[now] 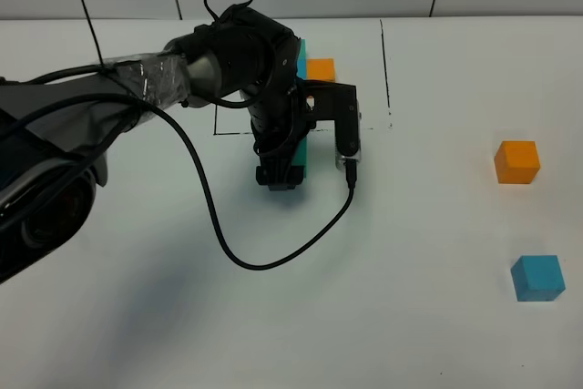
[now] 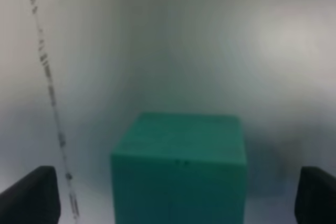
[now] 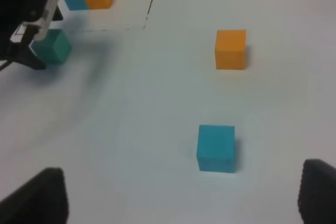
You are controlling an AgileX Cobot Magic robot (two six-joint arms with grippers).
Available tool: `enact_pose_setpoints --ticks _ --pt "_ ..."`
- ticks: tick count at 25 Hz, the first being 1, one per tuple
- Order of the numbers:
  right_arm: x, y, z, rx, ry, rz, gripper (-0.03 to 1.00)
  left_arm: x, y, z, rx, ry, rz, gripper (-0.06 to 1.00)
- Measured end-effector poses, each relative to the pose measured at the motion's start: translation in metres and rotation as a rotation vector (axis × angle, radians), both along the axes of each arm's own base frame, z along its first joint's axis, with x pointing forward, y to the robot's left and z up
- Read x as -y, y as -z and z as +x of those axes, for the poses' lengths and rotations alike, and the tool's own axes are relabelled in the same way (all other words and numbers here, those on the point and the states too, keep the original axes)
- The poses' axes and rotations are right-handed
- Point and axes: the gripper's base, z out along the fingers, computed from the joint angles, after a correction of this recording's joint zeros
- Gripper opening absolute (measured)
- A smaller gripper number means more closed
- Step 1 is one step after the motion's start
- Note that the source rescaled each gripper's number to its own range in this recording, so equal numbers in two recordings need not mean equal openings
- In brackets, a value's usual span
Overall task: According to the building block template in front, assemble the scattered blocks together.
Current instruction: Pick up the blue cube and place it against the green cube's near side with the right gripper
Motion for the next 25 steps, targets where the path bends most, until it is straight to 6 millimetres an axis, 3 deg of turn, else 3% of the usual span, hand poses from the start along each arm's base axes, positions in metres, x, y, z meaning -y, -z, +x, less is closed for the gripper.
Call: enact_pose_setpoints --ticks 5,9,14,17,22,25 --pt "0.0 0.0 0.0 0.0 0.0 0.0 0.78 -0.003 -0.049 -0.002 0.074 -0.178 -0.112 0.91" --pt "0.0 0.0 0.0 0.0 0.0 0.0 0.78 -0.026 -0.085 0.002 0.09 -0.439 -0.202 0.91" --pt "0.0 0.0 0.0 0.0 0.0 0.0 0.78 -0.092 -0.121 0.015 0.121 -0.791 -0.275 0.91" --pt "0.0 0.0 0.0 0.0 0.0 0.0 0.78 -0.146 -0.14 0.012 0.126 -0.968 -0.279 0.91" --pt "0.0 0.0 0.0 0.0 0.0 0.0 0.78 -0.23 -0.16 -0.018 0.174 -1.216 -0.313 0.91" --pt "0.0 0.0 0.0 0.0 0.0 0.0 0.78 -0.259 -0.174 -0.053 0.256 -1.28 -0.375 0.91"
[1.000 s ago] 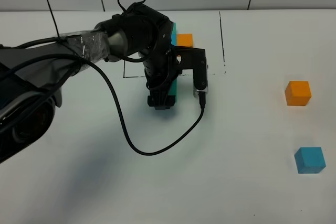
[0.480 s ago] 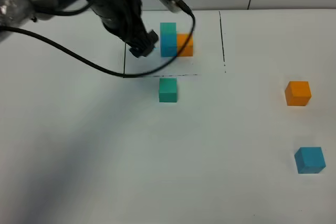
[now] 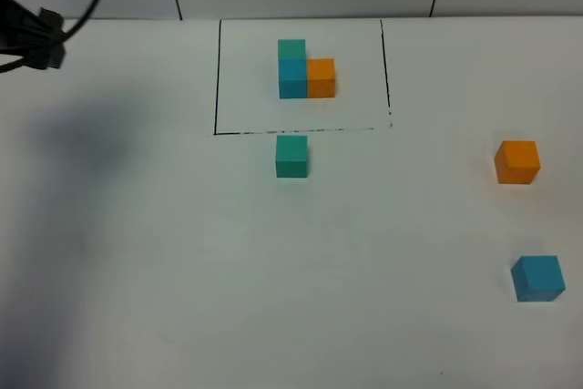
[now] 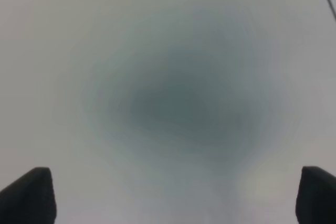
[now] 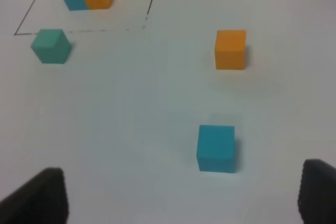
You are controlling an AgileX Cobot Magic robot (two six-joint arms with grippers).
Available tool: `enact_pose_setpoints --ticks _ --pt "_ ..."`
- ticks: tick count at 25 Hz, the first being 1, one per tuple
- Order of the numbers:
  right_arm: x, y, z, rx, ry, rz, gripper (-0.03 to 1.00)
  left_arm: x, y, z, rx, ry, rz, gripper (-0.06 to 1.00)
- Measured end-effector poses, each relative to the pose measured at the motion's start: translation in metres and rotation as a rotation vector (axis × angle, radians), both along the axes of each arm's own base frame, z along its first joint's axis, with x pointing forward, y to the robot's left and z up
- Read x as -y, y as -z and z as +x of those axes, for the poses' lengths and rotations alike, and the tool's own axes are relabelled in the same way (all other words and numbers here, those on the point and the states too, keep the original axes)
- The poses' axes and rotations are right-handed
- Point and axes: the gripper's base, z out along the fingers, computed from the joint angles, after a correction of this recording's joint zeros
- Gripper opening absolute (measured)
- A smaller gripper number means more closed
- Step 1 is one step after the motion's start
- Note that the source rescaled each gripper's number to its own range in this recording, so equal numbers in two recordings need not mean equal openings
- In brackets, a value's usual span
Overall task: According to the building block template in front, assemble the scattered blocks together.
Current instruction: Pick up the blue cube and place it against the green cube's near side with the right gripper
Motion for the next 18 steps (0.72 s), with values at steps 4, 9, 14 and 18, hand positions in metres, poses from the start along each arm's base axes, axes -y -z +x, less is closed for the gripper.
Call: enact_pose_setpoints --ticks 4,9,14,18 --pt "0.0 0.0 0.0 0.0 0.0 0.0 0.78 -0.007 -0.021 -0.061 0.086 -0.048 -0.025 0.91" --pt "0.0 0.0 0.0 0.0 0.0 0.0 0.78 -0.01 -0.03 -0.129 0.071 -0.152 -0.084 0.91" --pt "0.0 0.0 0.0 0.0 0.0 0.0 0.78 -0.01 -0.029 -0.186 0.105 -0.2 -0.13 0.91" --pt "0.0 0.0 0.0 0.0 0.0 0.0 0.78 -0.011 -0.023 -0.231 0.181 -0.234 -0.175 0.9"
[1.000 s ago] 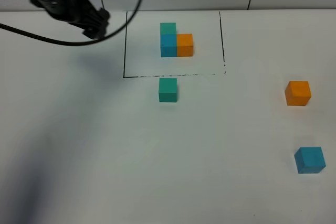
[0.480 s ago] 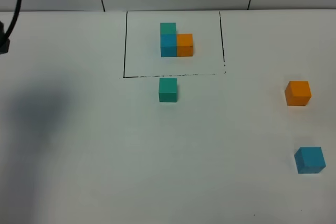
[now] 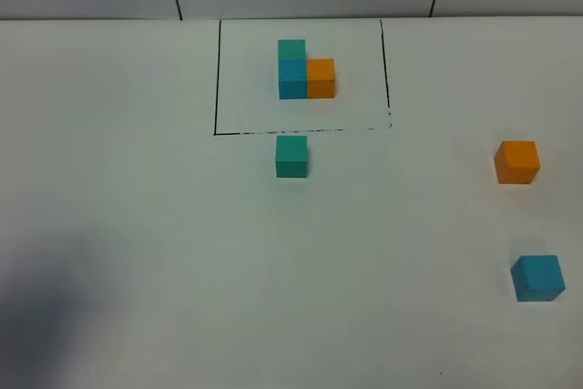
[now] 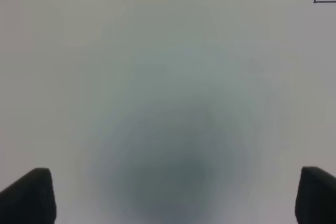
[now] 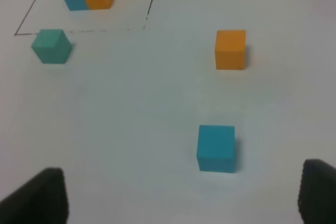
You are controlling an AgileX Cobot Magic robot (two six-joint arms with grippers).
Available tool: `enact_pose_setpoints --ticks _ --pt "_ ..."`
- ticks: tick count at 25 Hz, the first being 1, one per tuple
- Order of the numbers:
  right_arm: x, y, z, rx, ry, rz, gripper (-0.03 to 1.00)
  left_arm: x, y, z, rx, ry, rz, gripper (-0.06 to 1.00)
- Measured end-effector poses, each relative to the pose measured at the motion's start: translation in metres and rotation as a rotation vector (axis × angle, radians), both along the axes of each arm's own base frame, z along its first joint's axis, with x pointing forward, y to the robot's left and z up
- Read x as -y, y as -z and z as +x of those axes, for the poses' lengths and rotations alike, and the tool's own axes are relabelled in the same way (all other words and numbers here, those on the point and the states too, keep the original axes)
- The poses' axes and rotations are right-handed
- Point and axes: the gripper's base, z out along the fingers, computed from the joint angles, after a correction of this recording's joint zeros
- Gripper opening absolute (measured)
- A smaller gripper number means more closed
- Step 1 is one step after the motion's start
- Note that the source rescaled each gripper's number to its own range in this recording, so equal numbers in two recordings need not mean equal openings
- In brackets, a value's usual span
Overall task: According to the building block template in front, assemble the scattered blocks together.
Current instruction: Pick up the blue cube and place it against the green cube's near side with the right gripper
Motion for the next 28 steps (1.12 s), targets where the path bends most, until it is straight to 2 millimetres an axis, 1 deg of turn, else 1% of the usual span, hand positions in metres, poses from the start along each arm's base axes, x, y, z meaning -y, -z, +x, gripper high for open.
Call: enact_pose_setpoints --ticks 2,5,11,17,23,28 --pt "0.0 0.0 0.0 0.0 0.0 0.0 0.78 0.0 0.006 -0.021 0.036 -0.013 -0.014 0.89" --pt "0.0 0.0 0.0 0.0 0.0 0.0 0.78 0.0 0.016 -0.044 0.089 -0.024 -0.041 0.88" --pt "0.0 0.0 0.0 0.0 0.0 0.0 0.78 0.003 0.042 -0.076 0.11 -0.016 -0.09 0.86" --pt "0.0 0.0 0.0 0.0 0.0 0.0 0.78 0.005 0.063 -0.096 0.145 0.019 -0.106 0.83" --pt "0.0 0.0 0.0 0.0 0.0 -0.001 0.78 0.011 0.063 -0.114 0.257 0.126 -0.105 0.8" --pt "0.0 0.0 0.0 0.0 0.0 -0.001 0.78 0.012 0.063 -0.118 0.288 0.139 -0.107 0.78"
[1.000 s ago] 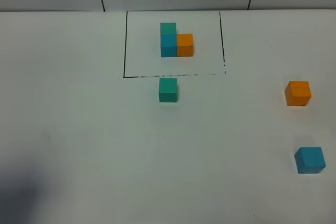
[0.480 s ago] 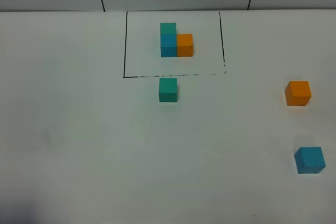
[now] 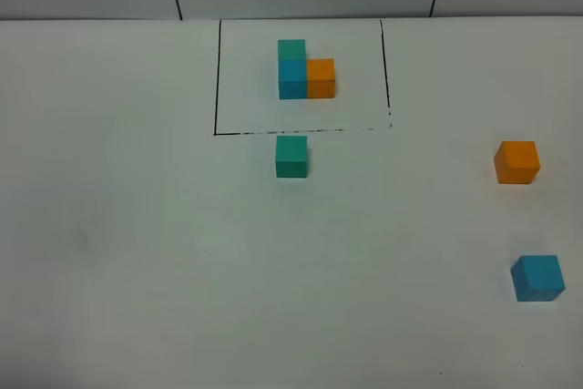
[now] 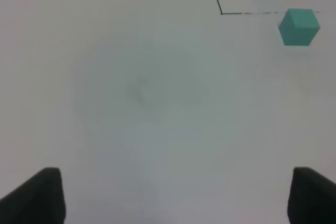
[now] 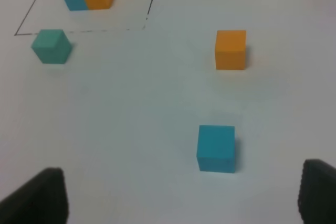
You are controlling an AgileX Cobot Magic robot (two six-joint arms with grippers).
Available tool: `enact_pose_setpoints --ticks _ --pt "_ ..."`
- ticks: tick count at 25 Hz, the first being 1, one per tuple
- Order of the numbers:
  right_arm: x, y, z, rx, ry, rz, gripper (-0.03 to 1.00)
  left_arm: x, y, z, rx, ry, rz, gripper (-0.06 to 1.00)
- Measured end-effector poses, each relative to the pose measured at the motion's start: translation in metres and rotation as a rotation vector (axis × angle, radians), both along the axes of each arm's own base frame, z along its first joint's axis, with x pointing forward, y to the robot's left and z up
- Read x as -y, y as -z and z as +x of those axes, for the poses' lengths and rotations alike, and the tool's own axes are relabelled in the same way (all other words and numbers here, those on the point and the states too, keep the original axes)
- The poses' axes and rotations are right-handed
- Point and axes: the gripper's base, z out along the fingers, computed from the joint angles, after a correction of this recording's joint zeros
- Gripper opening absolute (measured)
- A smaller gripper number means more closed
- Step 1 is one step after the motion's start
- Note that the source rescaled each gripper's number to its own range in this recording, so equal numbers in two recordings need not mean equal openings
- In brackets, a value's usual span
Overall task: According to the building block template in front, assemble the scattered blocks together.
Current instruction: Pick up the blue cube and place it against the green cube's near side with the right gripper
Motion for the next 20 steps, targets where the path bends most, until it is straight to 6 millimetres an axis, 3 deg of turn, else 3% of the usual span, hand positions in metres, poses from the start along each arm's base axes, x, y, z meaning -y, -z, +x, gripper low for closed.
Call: enact_pose_setpoints --ticks 20 --pt "0.0 0.0 0.0 0.0 0.0 0.0 0.78 0.0006 0.0003 -0.0038 0.023 0.011 0.001 0.65"
